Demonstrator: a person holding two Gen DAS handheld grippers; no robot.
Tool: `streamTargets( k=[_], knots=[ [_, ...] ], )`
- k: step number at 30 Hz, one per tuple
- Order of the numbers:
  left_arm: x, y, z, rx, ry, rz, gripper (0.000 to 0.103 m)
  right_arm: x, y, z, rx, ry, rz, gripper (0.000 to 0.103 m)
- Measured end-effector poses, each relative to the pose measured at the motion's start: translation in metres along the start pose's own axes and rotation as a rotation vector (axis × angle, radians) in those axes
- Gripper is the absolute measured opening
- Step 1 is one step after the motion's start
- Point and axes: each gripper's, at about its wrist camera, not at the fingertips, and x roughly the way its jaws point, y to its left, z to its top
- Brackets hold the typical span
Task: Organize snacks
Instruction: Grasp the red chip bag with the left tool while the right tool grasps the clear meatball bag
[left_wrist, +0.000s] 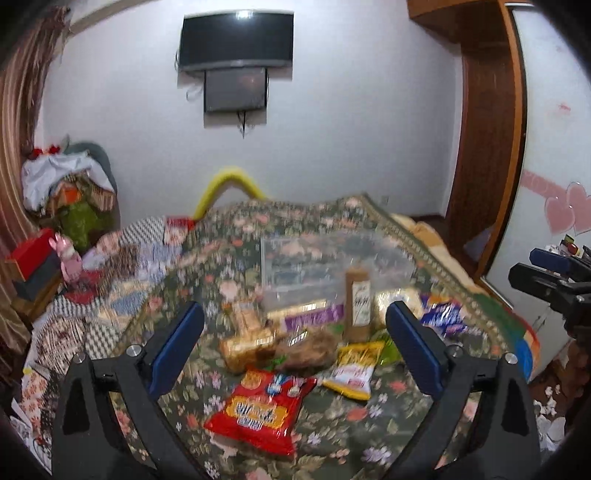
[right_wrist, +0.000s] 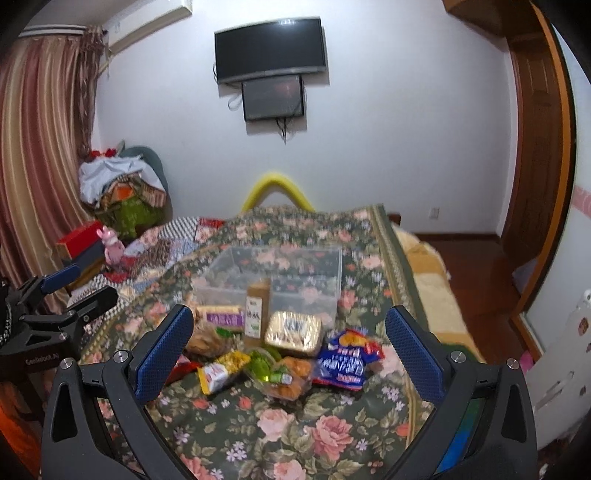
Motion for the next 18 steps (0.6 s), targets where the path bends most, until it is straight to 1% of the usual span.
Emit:
streamTargets(
  k=[3,5,9,13,18],
  knots=[
    [0.017,0.012,-0.012,-0.023,0.057,0.000,0.099,0.016,-0.009,-0.009,0.013,0.061,-0.013,0.103],
    [0.030,0.019,-0.021,-0.041,0.109,-0.014,0.099,0.025,-0.013,-0.015,0.010,0.098,-0.030,0.103],
    [0.055,0.030,-0.038,-0.066,0.210,-0.026,0.099,0.043,-0.021,-0.026,0.017,0.174,-0.035,0.096],
    [0.078,0.035,-0.056,-0.051,0.290,-0.018,0.099,0.064,-0.029,-0.037,0.044,0.251,-0.019,0.090],
    [0.101,0.036,-0.074,-0.022,0.368,-0.020,0.099,0.088,-0.031,-0.047,0.064,0.329,0.011,0.090]
  ],
)
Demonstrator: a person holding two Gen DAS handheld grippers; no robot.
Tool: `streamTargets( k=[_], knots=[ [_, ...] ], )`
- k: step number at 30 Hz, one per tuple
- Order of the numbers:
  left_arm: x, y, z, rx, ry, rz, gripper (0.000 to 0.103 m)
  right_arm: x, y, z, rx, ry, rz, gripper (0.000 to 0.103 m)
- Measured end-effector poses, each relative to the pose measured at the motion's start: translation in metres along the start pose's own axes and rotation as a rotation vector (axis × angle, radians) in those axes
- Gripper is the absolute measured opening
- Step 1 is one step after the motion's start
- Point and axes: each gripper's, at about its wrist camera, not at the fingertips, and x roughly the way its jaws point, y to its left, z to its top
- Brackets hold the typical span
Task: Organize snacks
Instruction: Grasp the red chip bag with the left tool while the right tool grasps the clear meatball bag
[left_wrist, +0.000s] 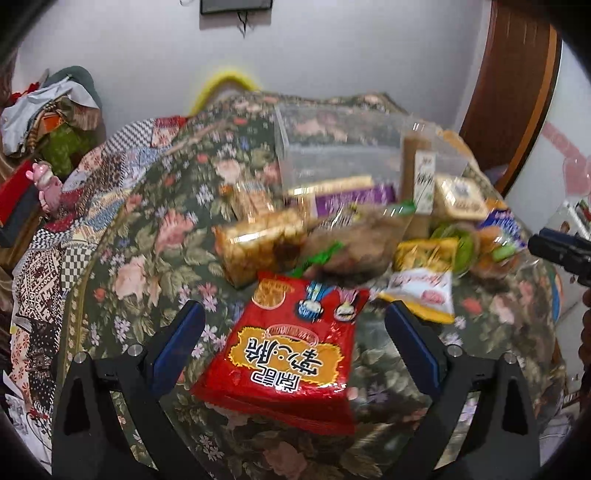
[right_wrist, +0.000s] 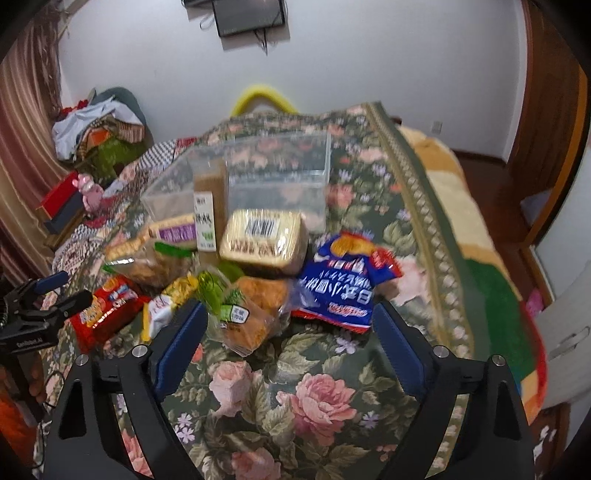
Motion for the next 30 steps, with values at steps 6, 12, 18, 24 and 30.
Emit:
streamTargets(
  k=[6,12,18,24,30],
  knots=[
    [0.027,0.006,-0.005,0.002,0.072,-0.026,0.099,0.026,0.007,-0.001,-0.003,0.065,0.043,0.085],
    [0.048,0.005,-0.010,0.010,0.113,-0.040,0.097,0.041,0.010,-0.001,-0.019,0.099,0.031,0.081],
    [0.050,0.006,-0.010,-0.002,0.093,-0.039,0.074,0.053,0.002,0.001,0.019,0.133,0.076,0.062],
    [0.040,0.000,-0.011,0.024,0.065,-0.038,0.067,0.052,0.005,-0.001,0.034,0.134,0.096,0.050],
    [0.013,-0.005,-0.008,0.020,0.008,-0.058,0.067,0.040,0.004,-0.003,0.027,0.117,0.080,0.048]
  ],
)
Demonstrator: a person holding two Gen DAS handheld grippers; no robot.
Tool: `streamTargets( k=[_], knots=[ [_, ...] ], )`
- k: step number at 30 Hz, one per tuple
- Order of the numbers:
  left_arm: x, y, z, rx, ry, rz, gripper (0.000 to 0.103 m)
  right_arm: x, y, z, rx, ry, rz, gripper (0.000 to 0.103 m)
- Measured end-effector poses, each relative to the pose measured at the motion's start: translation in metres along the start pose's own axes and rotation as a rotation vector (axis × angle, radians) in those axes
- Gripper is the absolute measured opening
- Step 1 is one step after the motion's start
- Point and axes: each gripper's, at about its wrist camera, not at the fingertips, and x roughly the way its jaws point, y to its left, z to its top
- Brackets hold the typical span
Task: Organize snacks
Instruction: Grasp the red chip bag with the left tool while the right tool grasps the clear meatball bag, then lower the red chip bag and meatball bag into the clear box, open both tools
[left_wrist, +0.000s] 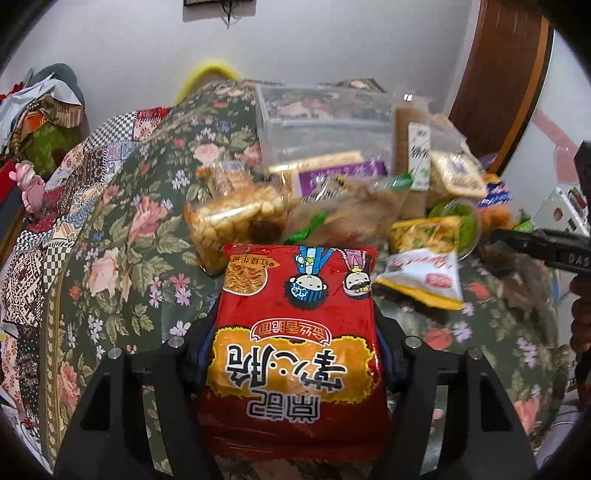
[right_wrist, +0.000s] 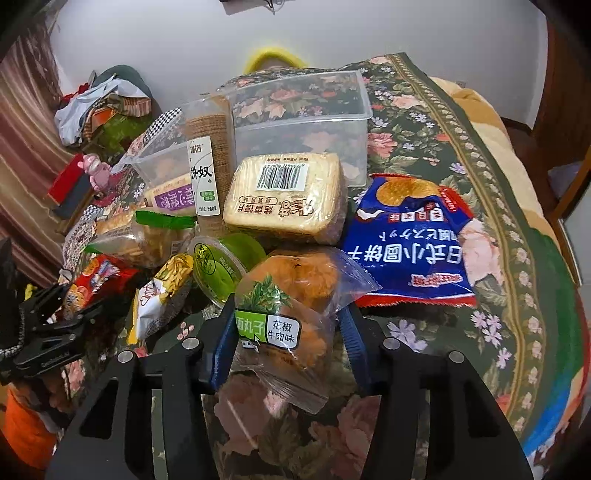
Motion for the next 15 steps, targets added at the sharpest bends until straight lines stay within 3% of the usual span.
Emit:
streamTargets(
  k=[15],
  knots=[
    [-0.058,-0.002,0.051,-0.002,-0.191,0.023,0.067,-0.048,0.003,0.022,-0.034,-0.151,0.005,0.048]
  ],
)
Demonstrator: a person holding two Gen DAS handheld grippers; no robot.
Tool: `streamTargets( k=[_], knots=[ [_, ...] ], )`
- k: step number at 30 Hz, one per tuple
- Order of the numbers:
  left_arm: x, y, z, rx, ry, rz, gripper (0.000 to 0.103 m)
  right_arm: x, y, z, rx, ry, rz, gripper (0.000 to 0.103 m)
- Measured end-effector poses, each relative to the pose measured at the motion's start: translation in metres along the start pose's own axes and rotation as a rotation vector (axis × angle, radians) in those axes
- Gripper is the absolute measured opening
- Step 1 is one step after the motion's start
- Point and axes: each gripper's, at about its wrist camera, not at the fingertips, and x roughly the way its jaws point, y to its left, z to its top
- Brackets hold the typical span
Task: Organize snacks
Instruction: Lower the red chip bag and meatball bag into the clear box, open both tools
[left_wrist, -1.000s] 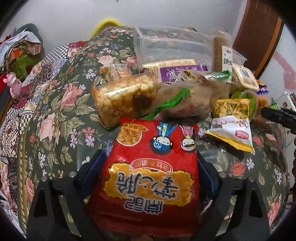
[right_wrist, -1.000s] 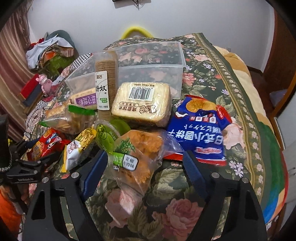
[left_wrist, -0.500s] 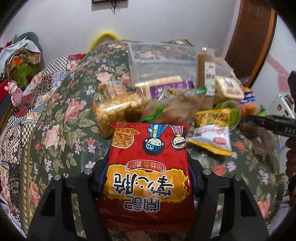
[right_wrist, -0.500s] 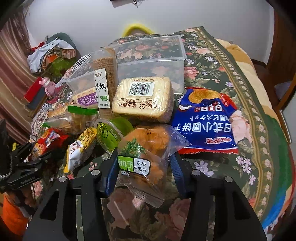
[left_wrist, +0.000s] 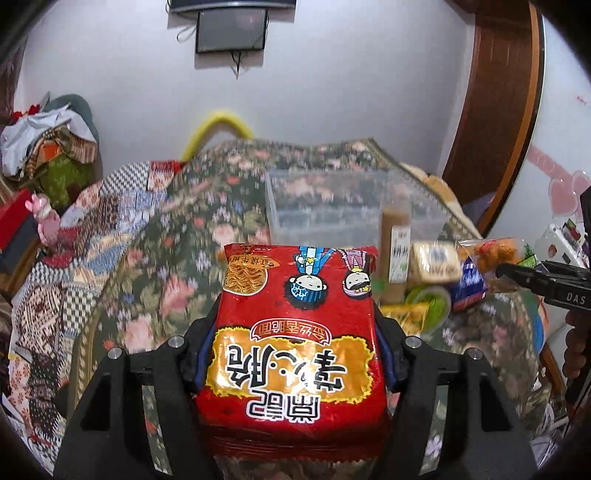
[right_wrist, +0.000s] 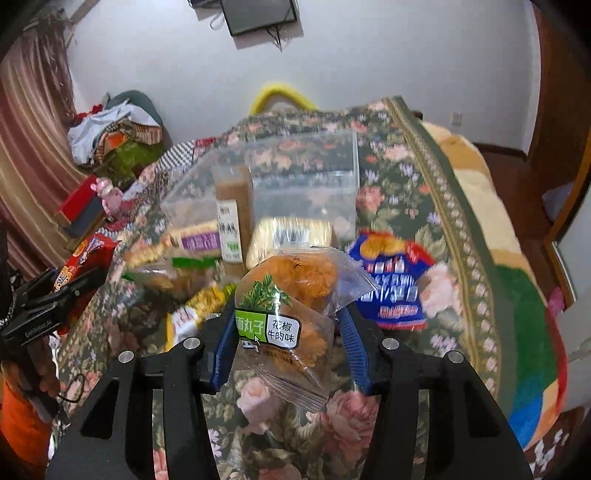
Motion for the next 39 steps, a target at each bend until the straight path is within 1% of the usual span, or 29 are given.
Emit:
streamTargets(
  k=[6,12,19,23,27,29,33,39],
  knots=[
    [0.002,-0.005,0.032,0.014,-0.060,0.004,0.067,-0.009,0.008,0.022,-0.045,-0.078,-0.008,0.048],
    [0.014,-0.012,0.059,0.035,-0.091,0.005,0.067,-0.010,0.013,0.044,-0.081,-0.149,-0.018,0.048],
    [0.038,-0.014,0.089,0.029,-0.097,-0.011,0.067,0.005,0.011,0.069,-0.100,-0.177,-0.024,0.048],
    [0.062,-0.014,0.104,0.023,-0.072,-0.016,0.067,0.016,0.009,0.081,-0.112,-0.174,-0.044,0.048],
    [0.090,-0.010,0.114,-0.001,-0.020,-0.046,0.067,0.035,0.002,0.094,-0.107,-0.151,-0.054,0.048],
    [0.106,-0.008,0.117,-0.009,0.014,-0.064,0.067,0.046,-0.001,0.098,-0.109,-0.128,-0.051,0.048],
    [0.140,-0.006,0.120,-0.015,0.081,-0.062,0.067,0.066,-0.003,0.103,-0.132,-0.086,-0.063,0.048],
    [0.176,-0.006,0.120,-0.019,0.141,-0.060,0.067,0.099,-0.009,0.106,-0.136,-0.009,-0.064,0.048]
  ],
)
